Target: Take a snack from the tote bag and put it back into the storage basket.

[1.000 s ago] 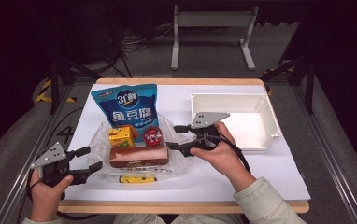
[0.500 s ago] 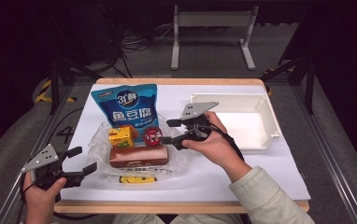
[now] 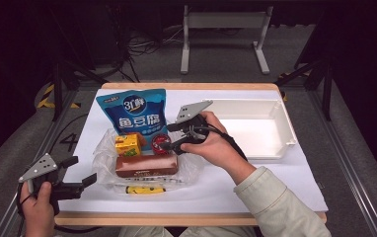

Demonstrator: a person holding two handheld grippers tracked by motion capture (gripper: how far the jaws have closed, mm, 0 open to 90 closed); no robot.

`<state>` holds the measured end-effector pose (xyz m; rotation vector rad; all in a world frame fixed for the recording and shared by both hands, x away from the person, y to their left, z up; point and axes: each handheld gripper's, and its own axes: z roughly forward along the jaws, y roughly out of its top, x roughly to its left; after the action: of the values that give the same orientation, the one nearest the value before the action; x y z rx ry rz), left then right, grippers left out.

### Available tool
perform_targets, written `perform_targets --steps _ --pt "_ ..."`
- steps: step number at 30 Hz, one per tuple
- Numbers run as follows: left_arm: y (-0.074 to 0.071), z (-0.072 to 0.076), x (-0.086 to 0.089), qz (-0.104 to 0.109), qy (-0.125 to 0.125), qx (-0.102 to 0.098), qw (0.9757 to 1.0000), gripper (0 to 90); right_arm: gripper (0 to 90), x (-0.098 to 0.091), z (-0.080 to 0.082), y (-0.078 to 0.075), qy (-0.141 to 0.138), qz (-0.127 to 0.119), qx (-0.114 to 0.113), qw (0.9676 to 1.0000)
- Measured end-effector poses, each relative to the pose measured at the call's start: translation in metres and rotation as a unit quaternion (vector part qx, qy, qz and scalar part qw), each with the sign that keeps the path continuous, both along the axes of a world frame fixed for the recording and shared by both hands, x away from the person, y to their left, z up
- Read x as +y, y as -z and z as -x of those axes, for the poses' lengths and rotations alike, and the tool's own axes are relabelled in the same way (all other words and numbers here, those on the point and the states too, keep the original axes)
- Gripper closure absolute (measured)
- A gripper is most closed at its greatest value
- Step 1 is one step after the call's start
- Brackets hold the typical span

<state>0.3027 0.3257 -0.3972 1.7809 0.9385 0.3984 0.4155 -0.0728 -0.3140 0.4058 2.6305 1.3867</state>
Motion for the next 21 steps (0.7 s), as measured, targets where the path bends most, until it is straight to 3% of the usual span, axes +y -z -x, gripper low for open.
perform_targets --steps 11,21 --pt "0.002 -0.001 0.0 -0.016 0.018 -0.004 0.9997 2.0 33.6 0.016 -0.008 -0.003 -0.024 0.034 0.003 0.9991" --pt "0.002 -0.002 -0.002 -0.015 0.025 0.0 0.9996 2.0 34.3 0.033 -0.014 0.001 -0.045 0.067 0.013 0.9966"
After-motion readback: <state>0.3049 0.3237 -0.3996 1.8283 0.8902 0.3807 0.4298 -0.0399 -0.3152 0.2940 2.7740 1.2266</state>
